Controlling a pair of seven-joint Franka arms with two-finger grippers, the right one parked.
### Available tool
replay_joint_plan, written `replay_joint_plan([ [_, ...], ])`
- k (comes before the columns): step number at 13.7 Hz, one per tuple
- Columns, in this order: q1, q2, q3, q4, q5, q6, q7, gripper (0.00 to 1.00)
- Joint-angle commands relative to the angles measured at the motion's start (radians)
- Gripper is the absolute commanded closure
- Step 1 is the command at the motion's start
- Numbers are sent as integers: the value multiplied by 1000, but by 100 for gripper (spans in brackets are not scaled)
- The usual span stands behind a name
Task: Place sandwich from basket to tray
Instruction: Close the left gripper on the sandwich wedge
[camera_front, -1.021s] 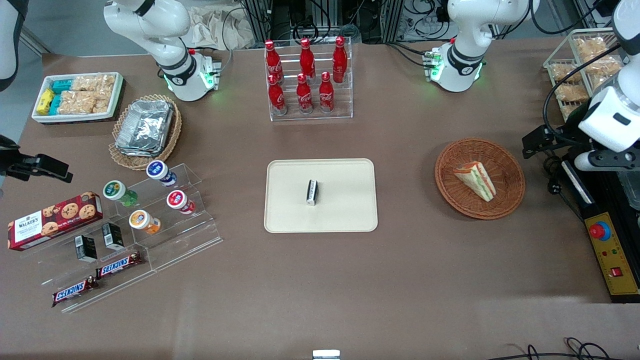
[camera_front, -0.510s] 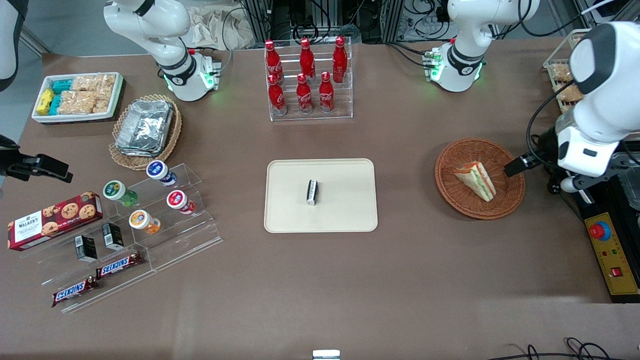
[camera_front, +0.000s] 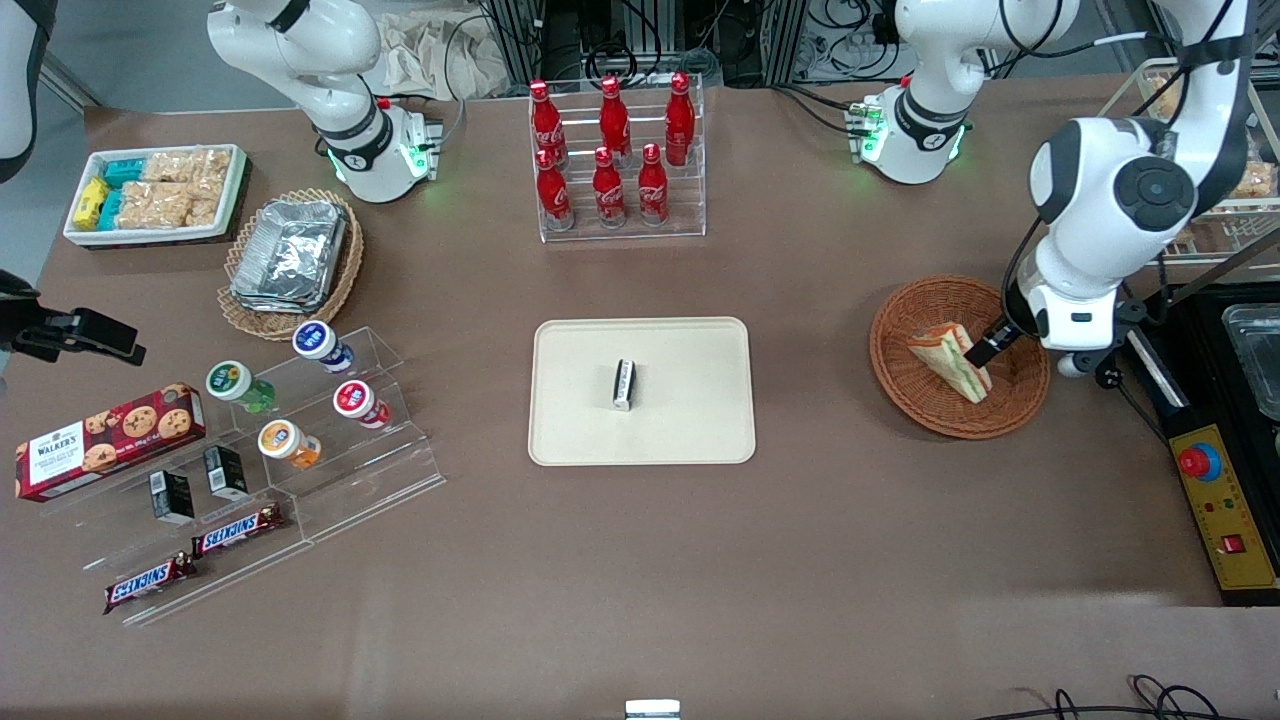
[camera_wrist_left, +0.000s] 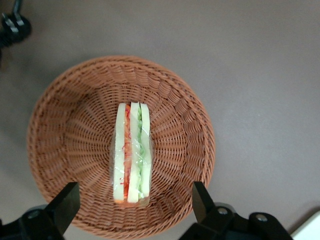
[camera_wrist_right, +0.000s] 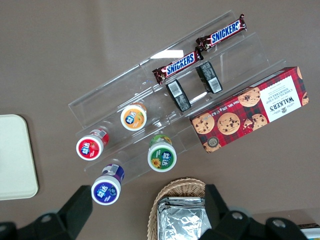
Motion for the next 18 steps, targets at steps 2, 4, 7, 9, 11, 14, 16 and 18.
replay_joint_plan([
  [2, -2, 22, 1, -152, 27, 202, -61, 0],
  [4, 2, 60, 5, -180, 27, 265, -61, 0],
  [7, 7, 103, 7, -195, 27, 326, -61, 0],
  [9, 7, 129, 7, -198, 27, 355, -60, 0],
  [11, 7, 143, 7, -211, 27, 392, -57, 18],
  [14, 8, 146, 10, -209, 27, 394, -57, 100],
  [16, 10, 132, 11, -203, 27, 386, -60, 100],
  [18, 13, 86, 13, -189, 27, 338, -37, 100],
])
